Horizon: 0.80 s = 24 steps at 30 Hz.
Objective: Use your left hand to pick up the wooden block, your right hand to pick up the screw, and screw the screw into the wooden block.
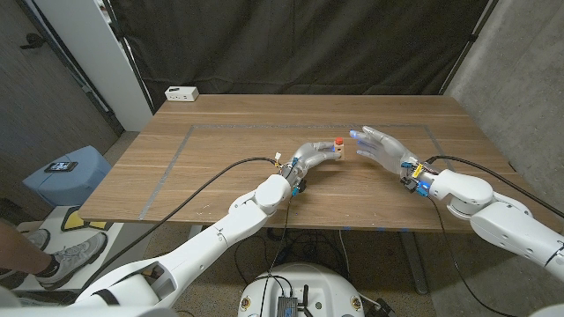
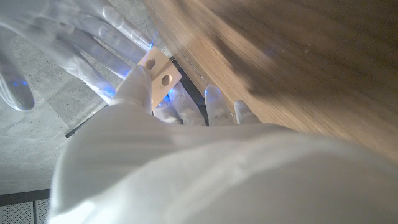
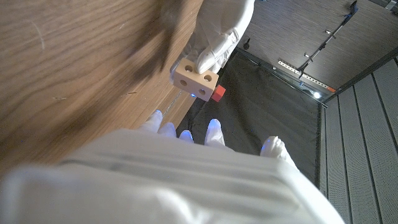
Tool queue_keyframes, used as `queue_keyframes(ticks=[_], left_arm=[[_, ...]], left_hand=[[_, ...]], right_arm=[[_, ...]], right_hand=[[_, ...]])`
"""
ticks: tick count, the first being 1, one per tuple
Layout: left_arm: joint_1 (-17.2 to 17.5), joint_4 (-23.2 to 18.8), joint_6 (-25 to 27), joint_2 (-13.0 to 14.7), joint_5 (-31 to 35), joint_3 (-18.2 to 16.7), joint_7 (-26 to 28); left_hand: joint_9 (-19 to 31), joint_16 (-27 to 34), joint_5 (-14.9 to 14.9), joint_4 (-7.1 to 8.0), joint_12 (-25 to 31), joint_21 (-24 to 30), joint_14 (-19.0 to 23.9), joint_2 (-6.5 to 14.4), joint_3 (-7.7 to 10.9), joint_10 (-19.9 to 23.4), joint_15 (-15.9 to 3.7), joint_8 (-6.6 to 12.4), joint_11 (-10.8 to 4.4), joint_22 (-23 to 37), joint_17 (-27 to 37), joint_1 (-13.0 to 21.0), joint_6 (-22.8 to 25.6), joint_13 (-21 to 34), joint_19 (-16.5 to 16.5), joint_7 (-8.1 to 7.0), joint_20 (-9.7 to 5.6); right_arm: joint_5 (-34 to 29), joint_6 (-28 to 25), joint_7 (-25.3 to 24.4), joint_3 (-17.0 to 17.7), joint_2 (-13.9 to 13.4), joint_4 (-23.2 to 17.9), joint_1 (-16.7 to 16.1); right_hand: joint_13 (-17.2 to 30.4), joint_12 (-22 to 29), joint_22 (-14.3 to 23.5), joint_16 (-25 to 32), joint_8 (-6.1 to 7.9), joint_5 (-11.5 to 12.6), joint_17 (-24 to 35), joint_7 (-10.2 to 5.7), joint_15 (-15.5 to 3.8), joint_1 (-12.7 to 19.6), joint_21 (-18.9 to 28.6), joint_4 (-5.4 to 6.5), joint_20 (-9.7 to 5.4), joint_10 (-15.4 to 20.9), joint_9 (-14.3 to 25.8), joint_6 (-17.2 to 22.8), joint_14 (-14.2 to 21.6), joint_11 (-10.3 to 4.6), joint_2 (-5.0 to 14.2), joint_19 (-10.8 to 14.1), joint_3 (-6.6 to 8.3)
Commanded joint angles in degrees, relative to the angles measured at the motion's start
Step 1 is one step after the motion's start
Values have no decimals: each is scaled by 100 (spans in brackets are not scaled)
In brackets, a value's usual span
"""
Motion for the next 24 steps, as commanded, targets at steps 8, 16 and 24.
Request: queue_keyframes(ticks=[8, 16, 24], left_arm=[[-32, 45, -49, -17, 116, 27, 47], [-41, 76, -60, -33, 109, 29, 35], [-39, 92, -64, -41, 95, 24, 32]], left_hand=[[12, 22, 36, 4, 0, 20, -26, -17, 14, -31, -436, 24, -22, 27, 19, -48, 40, 12, -29, -41, 2], [12, 22, 35, 2, -2, 19, -31, -18, 13, -42, -429, 22, -23, 27, 21, -47, 34, 11, -31, -43, -3], [12, 25, 34, 11, -4, 18, -29, -15, 10, -50, -431, 24, -23, 27, 24, -61, 37, 10, -35, -43, 3]], right_arm=[[-58, -64, 249, -399, 228, 430, 520], [-61, -50, 333, -497, 279, 489, 630], [-67, -74, 413, -594, 313, 516, 734]], right_hand=[[18, -35, 26, -3, -24, 23, 20, -5, 15, 19, -27, 0, 36, -773, 4, -194, -889, 27, 3, -89, 7], [18, -32, 26, -3, 4, 24, 20, -20, 13, 21, -33, -1, 37, -788, 3, -207, -896, 22, 6, -114, 9], [18, -13, 26, 0, 52, 25, 19, -33, 15, 23, -32, -2, 43, -767, 3, -145, -896, 30, 10, -129, 11]])
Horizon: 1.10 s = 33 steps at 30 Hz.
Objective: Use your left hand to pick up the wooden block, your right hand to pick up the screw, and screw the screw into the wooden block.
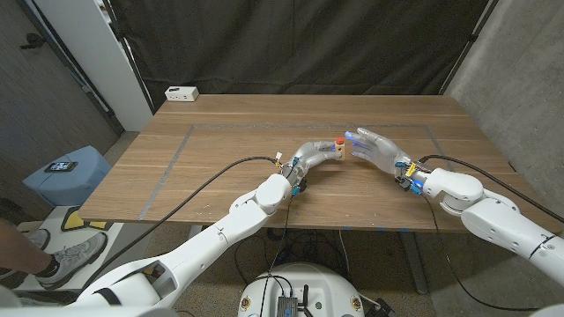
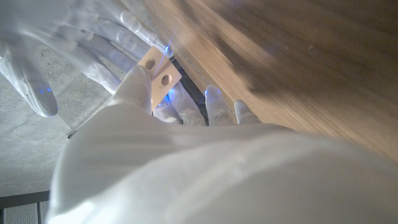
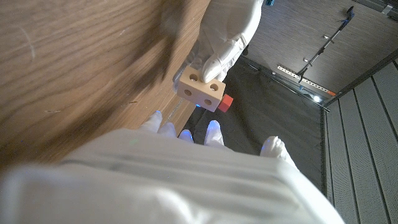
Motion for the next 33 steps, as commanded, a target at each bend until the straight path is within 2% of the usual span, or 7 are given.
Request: queue_keyframes(ticks=[1, 18, 33], left_arm=[[-5, 28, -12, -16, -6, 0, -5], [10, -6, 19, -3, -12, -15, 17], [34, -28, 44, 1, -61, -32, 18]], left_hand=[[14, 24, 39, 24, -5, 19, -12, 4, 25, -23, -413, 25, 11, 23, 9, -14, 40, 10, -34, -20, 3], [14, 29, 40, 20, 0, 19, -9, 6, 25, -21, -401, 27, 13, 23, 10, -9, 39, 10, -37, -5, 5], [14, 29, 42, 17, 3, 21, -11, 18, 33, -19, -400, 28, 13, 24, 10, 1, 42, 10, -35, 4, 3]], right_arm=[[-11, -26, 126, -169, 72, 84, 189], [-4, 25, 90, -167, 19, -15, 106], [13, -58, 20, -132, -76, -155, 31]], right_hand=[[18, 12, 26, 1, 57, 25, 19, -13, 16, 23, -2, -2, 5, -769, 3, 57, -894, 26, 10, -47, 11], [18, 20, 26, 7, 140, 23, 24, -26, 17, 2, 4, 8, 14, -777, 3, 256, -901, 20, 4, -62, 3], [18, 24, 26, 9, 156, 23, 24, -10, 14, -1, 8, 11, 24, -779, 3, 331, -903, 21, 5, -65, 2]])
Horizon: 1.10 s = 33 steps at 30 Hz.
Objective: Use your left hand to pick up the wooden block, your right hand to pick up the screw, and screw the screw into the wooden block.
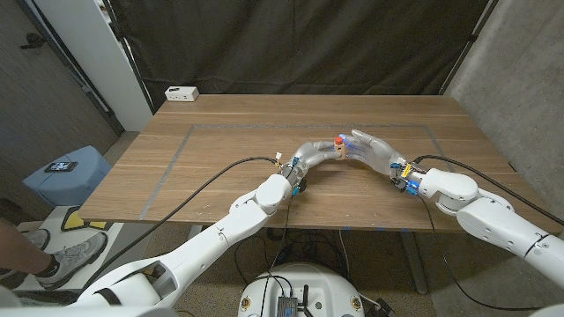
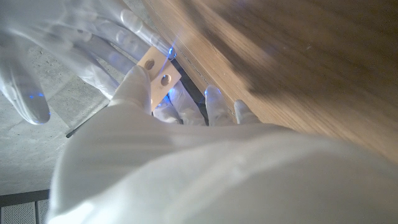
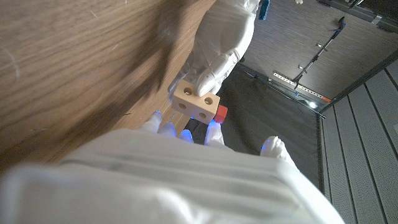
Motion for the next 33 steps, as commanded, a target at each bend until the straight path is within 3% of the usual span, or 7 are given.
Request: queue_keyframes(ticks=[1, 33], left_arm=[[15, -21, 25, 11, -24, -9, 0], [10, 12, 29, 2, -102, 1, -70]], left_hand=[[15, 30, 28, 23, 3, 21, -11, 18, 39, 0, -399, 41, -6, 25, 11, -1, 50, 10, -35, 10, 2], [15, 33, 28, 21, 3, 23, -14, 23, 39, -7, -395, 38, -4, 26, 12, 6, 41, 9, -35, 12, -4]], right_arm=[[16, -53, -51, 28, -65, -95, -52], [84, -150, -321, 244, -295, -438, -437]], right_hand=[[18, 24, 26, 11, 22, 23, 24, 3, 18, -1, 8, 11, -5, -780, 3, 76, -900, 21, 6, -35, 2], [18, 34, 26, 16, 10, 27, 19, -19, 20, 15, 22, 6, 0, -774, 2, 137, -892, 14, 22, -15, 16]])
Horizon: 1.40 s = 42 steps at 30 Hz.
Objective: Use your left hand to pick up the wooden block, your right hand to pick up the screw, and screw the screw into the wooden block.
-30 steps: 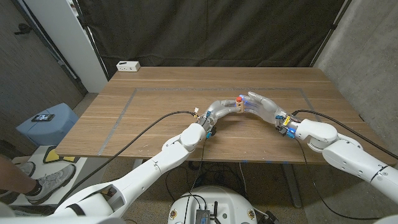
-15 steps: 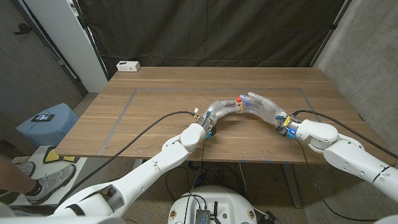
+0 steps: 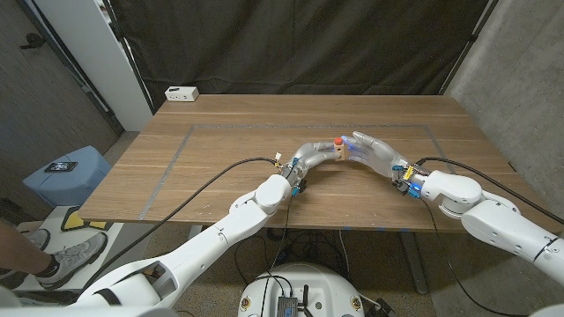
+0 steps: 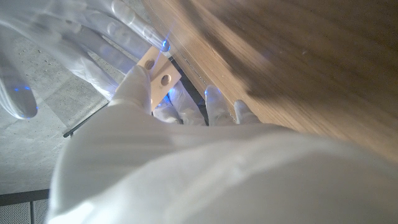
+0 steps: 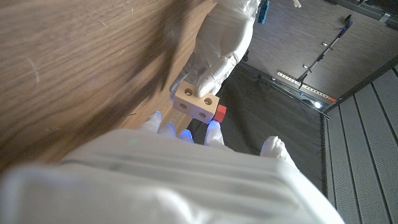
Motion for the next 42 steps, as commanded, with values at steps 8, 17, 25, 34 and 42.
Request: queue_keyframes(ticks=[8, 17, 25, 34, 42], left_arm=[[12, 16, -19, 2, -40, 6, -32], [16, 5, -31, 14, -18, 7, -20], [-12, 39, -45, 4, -15, 8, -36], [-40, 66, -41, -6, -19, 5, -49], [-41, 61, -21, -6, -35, -1, -51]], left_hand=[[13, 33, 31, 12, 4, 23, -11, 21, 33, -6, -393, 34, -5, 27, 11, 8, 21, 9, -34, 7, -7], [13, 33, 29, 13, 4, 22, -11, 17, 31, -8, -395, 35, -4, 27, 10, 6, 23, 8, -38, 14, -4], [13, 34, 29, 14, 3, 23, -11, 20, 32, -12, -397, 35, -4, 27, 11, 5, 21, 8, -37, 16, -5], [13, 35, 29, 13, 3, 23, -9, 19, 31, -14, -403, 36, -4, 27, 10, 7, 22, 7, -36, 20, -5], [13, 35, 30, 15, 3, 24, -12, 26, 33, -14, -402, 36, -3, 27, 11, 7, 22, 6, -34, 15, -7]], right_arm=[[39, -74, -152, 140, -152, -241, -251], [38, -90, -157, 178, -214, -323, -327], [40, -112, -148, 221, -287, -410, -385], [16, -133, -59, 163, -280, -427, -313], [8, -149, 35, 81, -243, -405, -216]], right_hand=[[18, 41, 25, 15, 10, 27, 18, 3, 19, 16, 24, 5, -5, -759, 3, 59, -896, 16, 21, -11, 17], [18, 51, 25, 19, 20, 27, 17, 2, 21, 18, 26, 4, -9, -733, 3, 107, -888, 7, 22, -4, 18], [18, 54, 25, 20, 29, 27, 16, -10, 16, 23, 29, 1, -11, -720, 3, 153, -882, 0, 24, 5, 21], [17, 59, 25, 26, 37, 27, 15, -15, 9, 26, 35, -1, -13, -699, 3, 209, -868, -12, 27, 24, 24], [17, 61, 25, 27, 37, 27, 14, -26, 13, 29, 36, -2, -15, -689, 3, 235, -864, -17, 29, 32, 27]])
